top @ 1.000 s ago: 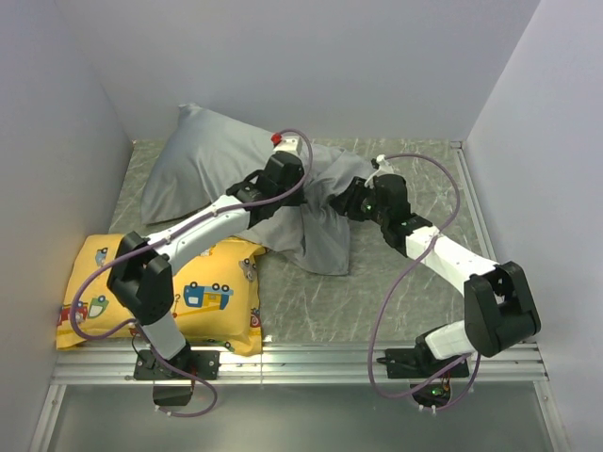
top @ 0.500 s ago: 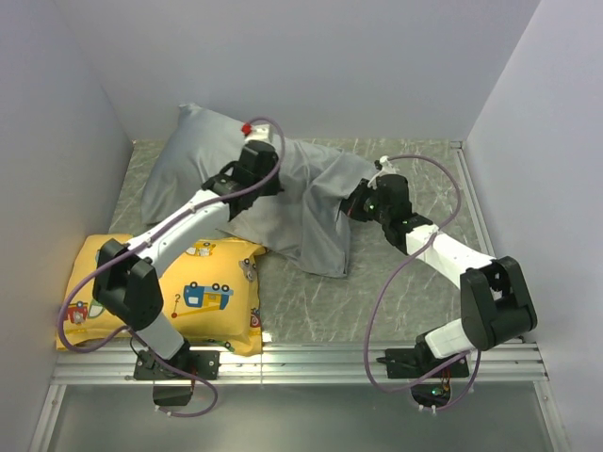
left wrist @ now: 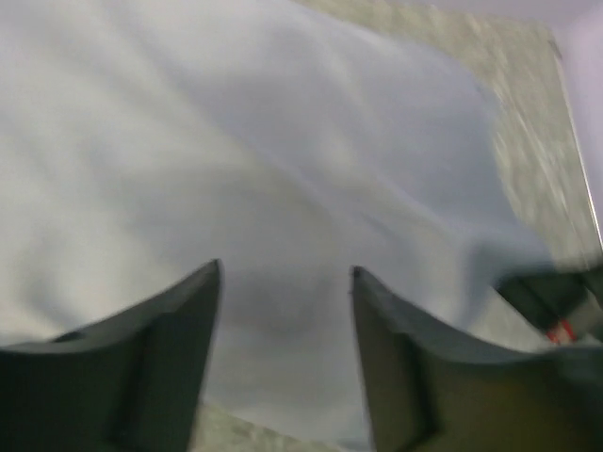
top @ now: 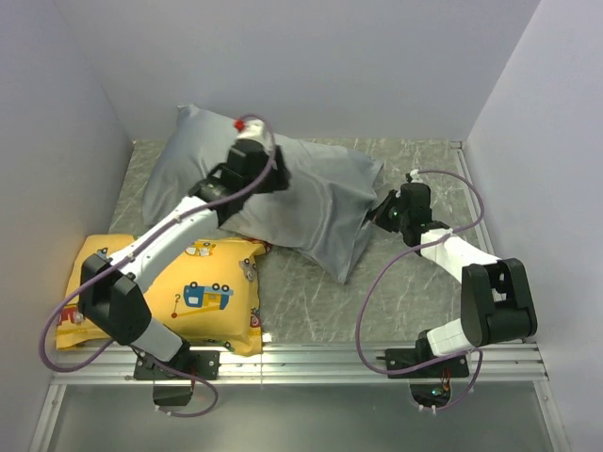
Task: Remove the pillowcase from the pillow
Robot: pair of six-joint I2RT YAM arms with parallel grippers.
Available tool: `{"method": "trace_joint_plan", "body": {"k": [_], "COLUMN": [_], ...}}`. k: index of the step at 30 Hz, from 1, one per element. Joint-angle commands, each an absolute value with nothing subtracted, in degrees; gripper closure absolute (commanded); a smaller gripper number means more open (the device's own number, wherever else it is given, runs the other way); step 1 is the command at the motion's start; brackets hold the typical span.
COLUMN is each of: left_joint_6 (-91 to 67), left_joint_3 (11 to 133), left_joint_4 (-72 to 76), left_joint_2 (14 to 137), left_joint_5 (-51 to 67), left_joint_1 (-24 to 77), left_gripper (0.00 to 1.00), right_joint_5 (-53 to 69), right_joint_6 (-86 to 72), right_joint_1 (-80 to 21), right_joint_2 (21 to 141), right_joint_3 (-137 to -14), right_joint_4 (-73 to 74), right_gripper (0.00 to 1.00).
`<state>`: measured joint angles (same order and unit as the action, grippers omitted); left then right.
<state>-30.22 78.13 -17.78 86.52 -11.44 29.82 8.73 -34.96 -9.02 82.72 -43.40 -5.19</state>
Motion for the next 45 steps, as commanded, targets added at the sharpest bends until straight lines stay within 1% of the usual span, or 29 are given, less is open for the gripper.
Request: {"method": "trace_joint_plan", "body": {"k": [1,2,5,7,12,16,18,20,21,22,24,25,26,31,33,36,38,39,42,43,44,45], "left_joint_6": [-28.57,-28.39,-27.86,-26.73,-24.61,-24.43,-24.52,-24.61,-24.61,-24.52,-24.35,-24.61,-24.52,-23.73,-23.56,-25.04,-26.62,-28.20,-31.89,-32.77,-33.57,-34.97], "left_joint_3": [80.50,81.12,82.70,85.32,90.87,92.81,92.81,93.51,93.86,94.91,95.97,96.59,96.68,96.15,96.41,94.50,91.95,88.28,80.28,78.33,76.31,72.63], "left_joint_4": [-14.59,-14.42,-13.62,-14.67,-17.92,-20.83,-21.00,-21.53,-22.40,-23.20,-25.39,-25.84,-26.10,-26.54,-27.85,-29.09,-29.01,-27.79,-25.85,-25.06,-23.05,-22.07], "left_joint_2": [87.45,88.50,91.74,93.94,101.94,105.47,106.00,106.52,106.70,107.31,107.84,107.84,107.67,104.51,102.84,98.90,95.90,92.32,86.94,83.97,82.72,81.31], "left_joint_5": [-9.22,-9.66,-11.85,-13.35,-19.76,-23.02,-23.29,-24.17,-24.52,-25.65,-26.89,-28.20,-28.73,-31.63,-34.44,-35.25,-31.76,-30.42,-25.60,-24.27,-22.87,-19.02], "left_joint_1": [37.95,40.84,44.72,46.31,50.01,50.98,51.15,51.24,51.24,51.24,51.24,51.24,51.24,51.07,50.72,46.86,40.89,36.26,28.68,23.69,21.38,19.44], "left_gripper": [0.32,0.26,0.20,0.18,0.17,0.21,0.28,0.40,0.48,0.66,0.83,0.94,0.99,1.00,1.00,1.00,1.00,1.00,1.00,1.00,1.00,1.00], "right_joint_5": [10.81,11.25,11.86,12.39,13.45,13.45,13.54,13.53,13.62,13.71,13.62,13.54,13.54,13.18,12.66,10.20,8.36,8.26,8.61,8.61,8.61,8.61], "right_joint_6": [-35.68,-35.68,-35.51,-35.51,-35.60,-35.07,-35.07,-34.98,-35.07,-35.07,-35.07,-35.07,-34.98,-34.81,-34.63,-33.93,-33.75,-34.01,-34.71,-34.89,-35.24,-35.33], "right_joint_1": [-9.23,-9.23,-9.32,-9.32,-9.32,-9.32,-9.32,-9.32,-9.32,-9.32,-9.40,-9.14,-9.23,-9.23,-9.23,-8.88,-7.65,-7.04,-4.58,-4.05,-3.69,-3.43], "right_joint_2": [80.77,80.77,80.60,80.42,79.89,79.63,79.72,79.80,79.89,79.98,80.15,80.16,80.24,81.30,81.65,82.44,82.97,83.49,84.37,84.81,85.42,85.95], "right_joint_3": [-42.54,-42.63,-43.07,-43.15,-43.24,-43.85,-44.12,-44.30,-44.56,-44.73,-44.91,-44.91,-45.00,-45.44,-45.79,-46.23,-46.14,-45.97,-45.53,-45.44,-45.35,-45.35], "right_joint_4": [-9.05,-8.97,-9.05,-9.23,-9.32,-8.79,-8.70,-8.61,-8.53,-8.53,-8.53,-8.53,-8.61,-8.44,-8.00,-6.42,-5.28,-4.93,-4.83,-5.10,-5.10,-5.10], "right_gripper": [1.00,1.00,1.00,1.00,1.00,1.00,1.00,1.00,1.00,1.00,1.00,1.00,1.00,1.00,1.00,1.00,1.00,1.00,1.00,1.00,1.00,1.00]}}
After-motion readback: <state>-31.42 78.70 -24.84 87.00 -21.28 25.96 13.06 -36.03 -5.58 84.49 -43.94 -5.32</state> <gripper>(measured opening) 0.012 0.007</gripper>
